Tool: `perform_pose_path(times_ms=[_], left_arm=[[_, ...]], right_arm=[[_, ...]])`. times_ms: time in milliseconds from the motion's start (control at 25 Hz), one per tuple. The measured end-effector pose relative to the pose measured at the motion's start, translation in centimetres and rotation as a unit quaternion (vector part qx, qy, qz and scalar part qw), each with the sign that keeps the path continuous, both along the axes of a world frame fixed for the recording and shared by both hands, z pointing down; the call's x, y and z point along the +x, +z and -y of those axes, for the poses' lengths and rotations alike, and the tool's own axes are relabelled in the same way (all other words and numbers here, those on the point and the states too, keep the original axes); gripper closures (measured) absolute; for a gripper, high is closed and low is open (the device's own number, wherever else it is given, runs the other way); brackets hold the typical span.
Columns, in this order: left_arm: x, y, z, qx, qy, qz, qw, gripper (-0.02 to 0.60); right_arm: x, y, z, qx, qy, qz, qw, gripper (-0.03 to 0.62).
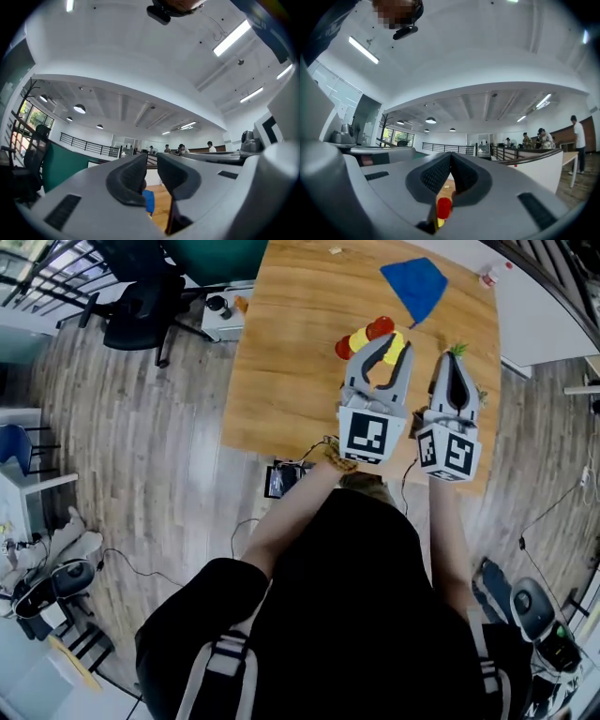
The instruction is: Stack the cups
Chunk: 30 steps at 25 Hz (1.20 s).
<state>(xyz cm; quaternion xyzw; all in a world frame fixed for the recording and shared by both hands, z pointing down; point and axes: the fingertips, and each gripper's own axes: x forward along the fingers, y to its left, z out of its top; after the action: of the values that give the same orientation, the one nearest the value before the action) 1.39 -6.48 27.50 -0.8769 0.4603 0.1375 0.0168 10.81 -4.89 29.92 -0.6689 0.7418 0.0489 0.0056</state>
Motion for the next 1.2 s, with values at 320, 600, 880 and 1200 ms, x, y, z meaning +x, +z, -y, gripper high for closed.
perform_pose_path(times_ms=[320, 600, 880, 1200], left_arm=[[-2.9, 4.2, -4.9, -0.046, 0.017, 0.015, 0.9987, 0.538], [-4.7, 5.9, -6.7, -0.056, 0.025, 0.041, 0.9973, 0.543], [-7.4, 7.3, -7.9, -0.045, 0.048, 0.046, 0.9968, 0.546], [-7.5, 7.8, -8.0, -0.043, 0.044, 0.058, 0.9964, 0.549]], right_arm=[[-3.9, 4.2, -5.8, -0.039, 0.011, -0.008, 0.999, 0.589], [-7.2, 5.8, -7.6, -0.051, 0.017, -0.018, 0.998, 0.589], [-9.4, 7.7, -8.5, -0.06, 0.023, -0.036, 0.997, 0.589], [-8.7, 8.7, -8.5, -0.078, 0.01, -0.055, 0.995, 0.589]])
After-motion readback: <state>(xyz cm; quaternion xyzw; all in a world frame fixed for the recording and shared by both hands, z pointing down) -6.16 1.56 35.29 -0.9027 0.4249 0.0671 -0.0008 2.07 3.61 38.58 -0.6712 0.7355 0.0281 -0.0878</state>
